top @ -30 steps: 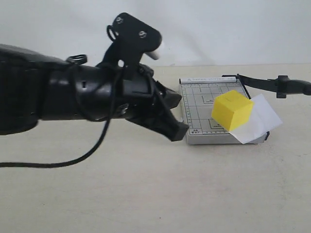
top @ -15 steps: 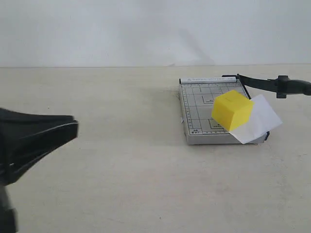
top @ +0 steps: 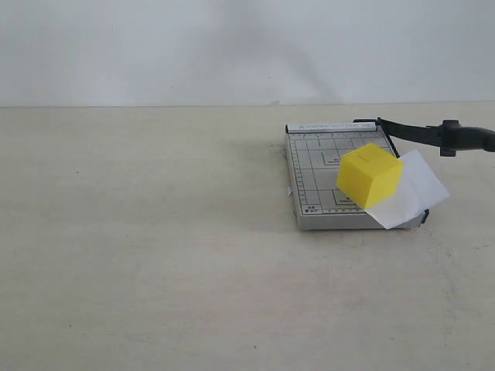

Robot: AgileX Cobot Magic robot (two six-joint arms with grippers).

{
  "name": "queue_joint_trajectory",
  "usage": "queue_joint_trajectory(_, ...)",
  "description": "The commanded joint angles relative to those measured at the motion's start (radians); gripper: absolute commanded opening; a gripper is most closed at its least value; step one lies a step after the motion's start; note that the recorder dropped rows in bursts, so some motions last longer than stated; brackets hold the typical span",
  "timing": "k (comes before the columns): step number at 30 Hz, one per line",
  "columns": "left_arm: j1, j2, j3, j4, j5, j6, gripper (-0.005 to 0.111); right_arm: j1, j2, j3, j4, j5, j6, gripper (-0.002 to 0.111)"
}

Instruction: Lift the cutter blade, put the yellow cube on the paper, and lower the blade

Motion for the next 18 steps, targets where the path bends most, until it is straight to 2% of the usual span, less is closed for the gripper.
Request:
queue_joint_trajectory(1,-0.001,-0.004,0.017,0.000,0.017,-0.021,0.004,0.001,-0.007,-0.001,0.001,-0.007,-0.003,0.000)
queue_joint_trajectory(5,-0.001,-0.004,0.024,0.000,0.024,-0.021,0.004,0.001,-0.007,-0.001,0.001,-0.007,-0.003,0.000)
queue_joint_trajectory(11,-0.001,-0.004,0.027,0.000,0.107,-0.009,0.004,0.001,-0.007,-0.001,0.001,-0.007,-0.003,0.000)
queue_joint_trajectory(18,-0.001,-0.004,0.027,0.000,0.108,0.032,0.004,0.001,-0.007,-0.001,0.001,-0.007,-0.003,0.000)
